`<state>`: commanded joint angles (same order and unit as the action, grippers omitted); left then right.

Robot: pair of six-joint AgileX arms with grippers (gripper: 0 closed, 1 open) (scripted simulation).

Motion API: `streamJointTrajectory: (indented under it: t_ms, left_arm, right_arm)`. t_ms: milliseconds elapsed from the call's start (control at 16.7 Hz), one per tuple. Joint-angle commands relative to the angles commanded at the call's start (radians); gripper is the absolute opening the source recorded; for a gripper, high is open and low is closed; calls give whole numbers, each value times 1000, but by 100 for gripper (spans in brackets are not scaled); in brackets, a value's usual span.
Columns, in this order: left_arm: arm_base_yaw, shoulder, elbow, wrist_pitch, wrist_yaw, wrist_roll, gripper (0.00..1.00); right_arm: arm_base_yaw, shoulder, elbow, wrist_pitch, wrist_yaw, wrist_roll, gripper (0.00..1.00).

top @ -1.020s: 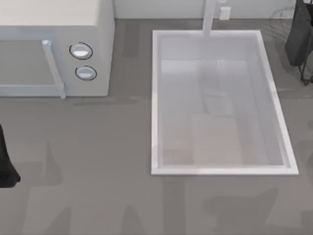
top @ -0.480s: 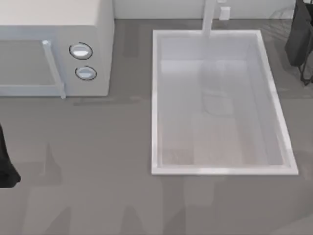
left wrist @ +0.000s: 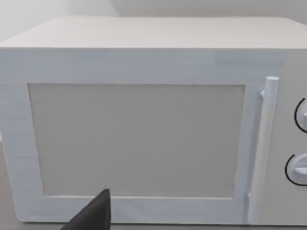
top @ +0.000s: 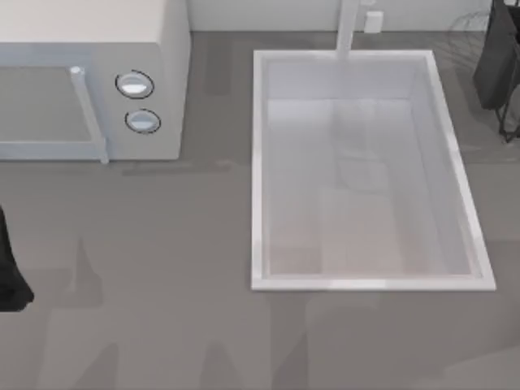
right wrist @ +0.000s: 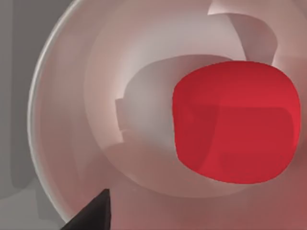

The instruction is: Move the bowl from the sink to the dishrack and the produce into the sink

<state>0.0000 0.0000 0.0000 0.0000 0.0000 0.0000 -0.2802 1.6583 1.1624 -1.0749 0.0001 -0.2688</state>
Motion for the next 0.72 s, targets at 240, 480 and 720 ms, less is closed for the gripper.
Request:
streamJointTrajectory:
  t_ms: [240, 480, 720]
  left_arm:
    - [0, 0, 0, 0, 0, 0, 100]
    - [0, 0, 0, 0, 0, 0, 100]
    - [0, 0, 0, 0, 0, 0, 100]
  right_arm:
    - [5, 6, -14, 18, 0, 2, 100]
    - [8, 75, -98, 156, 0, -1, 100]
    - [6, 147, -187, 365, 1, 2, 100]
